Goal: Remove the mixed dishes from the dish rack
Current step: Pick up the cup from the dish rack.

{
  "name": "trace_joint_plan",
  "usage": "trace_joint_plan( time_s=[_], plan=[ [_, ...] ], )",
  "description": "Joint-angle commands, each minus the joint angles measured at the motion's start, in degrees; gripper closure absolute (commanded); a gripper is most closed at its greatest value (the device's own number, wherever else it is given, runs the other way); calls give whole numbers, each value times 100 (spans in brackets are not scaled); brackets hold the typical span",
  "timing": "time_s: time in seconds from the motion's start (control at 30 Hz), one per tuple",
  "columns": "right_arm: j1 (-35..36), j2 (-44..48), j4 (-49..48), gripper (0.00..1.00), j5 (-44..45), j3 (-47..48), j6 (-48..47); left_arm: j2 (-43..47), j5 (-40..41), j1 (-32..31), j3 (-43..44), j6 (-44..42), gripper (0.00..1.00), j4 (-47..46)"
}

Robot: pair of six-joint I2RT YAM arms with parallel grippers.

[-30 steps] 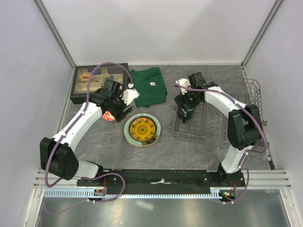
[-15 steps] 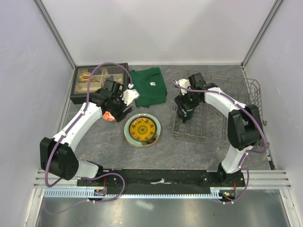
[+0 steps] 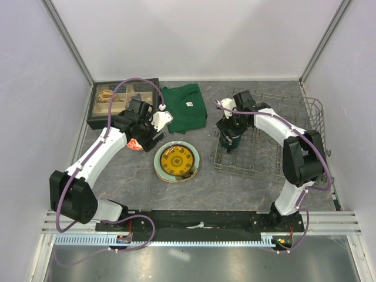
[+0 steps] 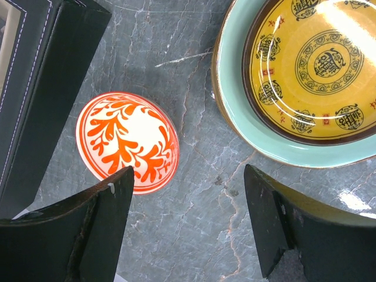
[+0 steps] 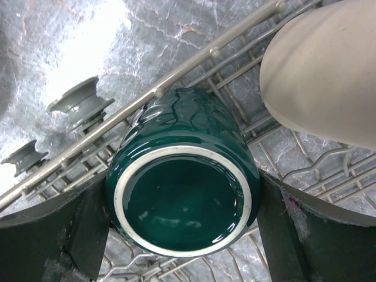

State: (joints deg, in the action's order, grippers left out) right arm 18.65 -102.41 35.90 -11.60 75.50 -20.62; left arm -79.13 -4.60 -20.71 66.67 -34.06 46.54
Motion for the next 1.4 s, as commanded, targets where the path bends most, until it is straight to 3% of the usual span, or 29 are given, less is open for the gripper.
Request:
trace_joint_plan(
  time_s=[0.0,0.13,0.6,1.17,1.37],
  plan=[
    [59,-51,514,59,52,262,-144,38,38,-21,12,40,19,-102],
    [68,2,681,72,52,447,-170,56,38,-12,12,31,19,-102],
    [77,178,963,100,52,772,-162,65,-6,-21,100,49,19,-102],
    [77,502,1341,100,157,1142,-161,82,-287,-21,337,163,20,-119],
    [77,784,1393,100,158,1133,-91,214,-1173,-21,434,391,20,-286]
  ],
)
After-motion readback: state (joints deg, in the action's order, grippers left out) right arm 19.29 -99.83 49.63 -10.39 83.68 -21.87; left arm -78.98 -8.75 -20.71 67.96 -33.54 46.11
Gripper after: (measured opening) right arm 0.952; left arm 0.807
